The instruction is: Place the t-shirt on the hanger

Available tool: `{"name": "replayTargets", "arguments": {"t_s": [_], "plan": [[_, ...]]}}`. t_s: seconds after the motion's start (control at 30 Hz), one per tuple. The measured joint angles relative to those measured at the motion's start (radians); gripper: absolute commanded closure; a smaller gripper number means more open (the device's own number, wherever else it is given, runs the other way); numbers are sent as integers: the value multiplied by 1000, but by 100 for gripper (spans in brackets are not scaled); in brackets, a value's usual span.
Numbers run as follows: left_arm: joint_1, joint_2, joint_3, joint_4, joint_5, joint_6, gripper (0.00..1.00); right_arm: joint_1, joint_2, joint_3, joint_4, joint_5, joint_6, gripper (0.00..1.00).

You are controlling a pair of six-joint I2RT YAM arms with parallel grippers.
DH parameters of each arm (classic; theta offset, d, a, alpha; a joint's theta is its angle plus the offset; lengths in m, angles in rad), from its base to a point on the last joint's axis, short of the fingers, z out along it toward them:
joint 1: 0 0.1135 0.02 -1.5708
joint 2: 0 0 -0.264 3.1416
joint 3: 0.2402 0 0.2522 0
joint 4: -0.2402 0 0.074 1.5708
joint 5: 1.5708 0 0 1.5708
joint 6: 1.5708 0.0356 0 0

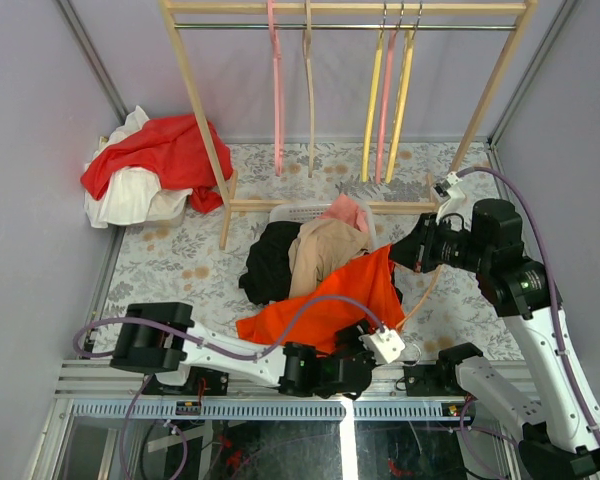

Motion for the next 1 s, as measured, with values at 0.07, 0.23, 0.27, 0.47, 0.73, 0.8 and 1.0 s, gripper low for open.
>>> {"name": "replayTargets", "arguments": {"t_s": [0.07,0.23,0.27,0.47,0.73,0.8,1.0], "plan": [[0,31,1,45,-48,20,64,0,0,6,0,0,0,100],[0,71,-1,139,-126,62,85,0,-1,26,-6,1,-1,100],[0,70,-2,146,-126,62,91,0,-1,29,-6,1,-1,100],[-1,18,-4,103,-110,44,100,0,-1,37,-24,5,-9,100],[-3,-390,2,-213,-11,-100,100,0,-1,44,-37,31,-47,100],[-3,-500,19,-291,53,-137,100,0,2,50,-42,33,-55,100],[-3,-703,47,-461,246,-215,100,1,13,68,-39,20,-61,100]]}}
